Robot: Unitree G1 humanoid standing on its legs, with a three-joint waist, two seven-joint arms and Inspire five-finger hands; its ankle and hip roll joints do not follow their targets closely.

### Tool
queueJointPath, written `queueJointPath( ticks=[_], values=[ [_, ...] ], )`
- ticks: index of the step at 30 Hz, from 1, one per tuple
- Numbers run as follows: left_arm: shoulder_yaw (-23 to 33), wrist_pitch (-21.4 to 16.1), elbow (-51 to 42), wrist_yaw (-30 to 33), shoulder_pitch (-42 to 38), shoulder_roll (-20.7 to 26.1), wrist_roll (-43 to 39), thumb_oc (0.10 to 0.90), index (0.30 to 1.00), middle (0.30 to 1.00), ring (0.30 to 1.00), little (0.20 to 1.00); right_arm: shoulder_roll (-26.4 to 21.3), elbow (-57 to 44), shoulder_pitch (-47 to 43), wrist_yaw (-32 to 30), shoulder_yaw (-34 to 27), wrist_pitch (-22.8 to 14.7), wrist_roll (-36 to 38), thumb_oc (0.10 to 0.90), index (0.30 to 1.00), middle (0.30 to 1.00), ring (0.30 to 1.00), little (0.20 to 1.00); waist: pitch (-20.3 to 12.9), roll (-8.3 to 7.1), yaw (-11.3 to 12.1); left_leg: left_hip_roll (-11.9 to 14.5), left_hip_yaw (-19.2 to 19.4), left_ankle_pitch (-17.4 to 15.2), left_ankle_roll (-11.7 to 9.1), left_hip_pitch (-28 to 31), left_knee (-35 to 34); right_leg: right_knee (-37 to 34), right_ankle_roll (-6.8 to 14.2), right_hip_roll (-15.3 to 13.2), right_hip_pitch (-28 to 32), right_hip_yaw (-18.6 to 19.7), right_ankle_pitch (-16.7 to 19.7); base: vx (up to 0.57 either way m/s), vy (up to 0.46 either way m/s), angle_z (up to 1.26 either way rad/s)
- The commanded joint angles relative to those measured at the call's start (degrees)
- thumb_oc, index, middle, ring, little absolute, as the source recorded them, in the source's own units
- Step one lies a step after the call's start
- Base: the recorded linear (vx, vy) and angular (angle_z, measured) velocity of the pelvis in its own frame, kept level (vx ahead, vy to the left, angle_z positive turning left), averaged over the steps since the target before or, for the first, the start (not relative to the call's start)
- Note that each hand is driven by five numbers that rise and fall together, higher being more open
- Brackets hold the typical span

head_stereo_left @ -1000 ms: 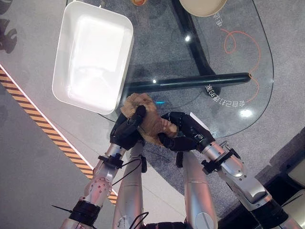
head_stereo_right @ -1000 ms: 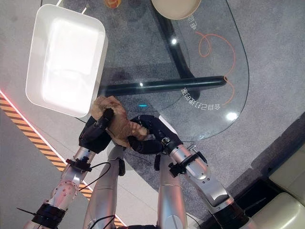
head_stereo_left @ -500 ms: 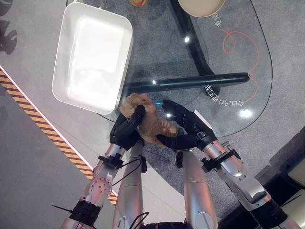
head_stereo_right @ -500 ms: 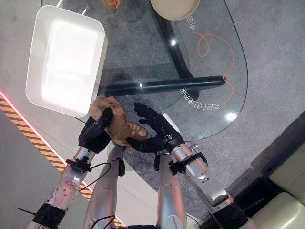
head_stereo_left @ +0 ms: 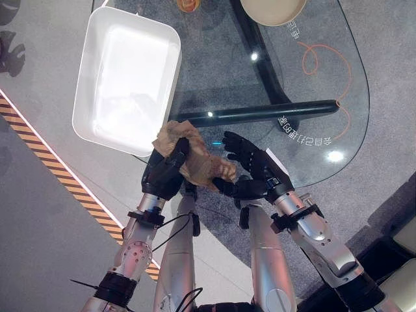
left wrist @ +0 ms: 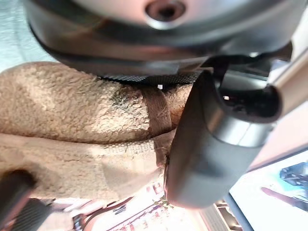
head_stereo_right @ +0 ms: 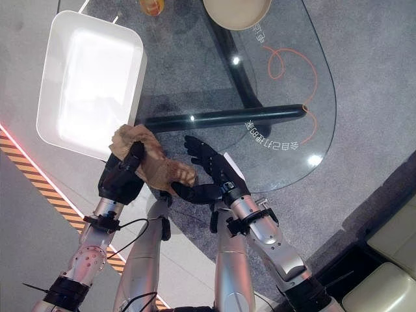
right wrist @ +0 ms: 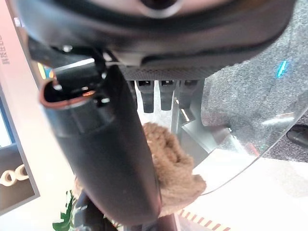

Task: Wipe the table with a cloth and put it in the basket.

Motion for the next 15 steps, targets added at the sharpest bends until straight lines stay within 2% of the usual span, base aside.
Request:
queueJointPath(
  ticks=[1,6,15],
  values=[
    [7.4,-10.7,-11.6,1.2,-0.9,0.8,4.0,0.1,0.3,0.3,0.3,0.2,-1.7,-2.9,2.4,0.2,-3.3,1.0,-0.1,0.8,0.9,0.9,0.9,0.9,-1.5,1.26,0.4,-4.3,5.1,-8.6,2.4,0.1,7.6,-10.1,0.4,4.2,1.7,-1.1,6.9,0.01,0.059,-0.01],
    [11.5,-16.5,-12.4,12.5,-1.7,1.9,14.1,0.1,0.3,0.3,0.3,0.2,-1.9,-0.7,3.6,1.6,-2.3,4.3,0.0,0.8,0.9,0.9,0.9,0.9,-1.5,1.73,0.7,-4.4,4.9,-8.5,2.2,-0.4,8.0,-9.7,0.0,4.0,1.4,-0.9,6.5,0.01,0.055,-0.03],
    [16.0,-21.1,-14.3,30.5,-5.6,4.8,26.7,0.1,0.3,0.3,0.3,0.2,-2.0,2.2,2.8,0.9,1.0,8.4,2.0,0.8,0.9,0.9,0.9,0.9,-1.5,2.04,1.2,-4.7,4.9,-8.4,2.4,-2.4,9.1,-9.0,-0.7,3.8,-0.2,-0.5,6.0,0.01,0.05,-0.02]
  ],
)
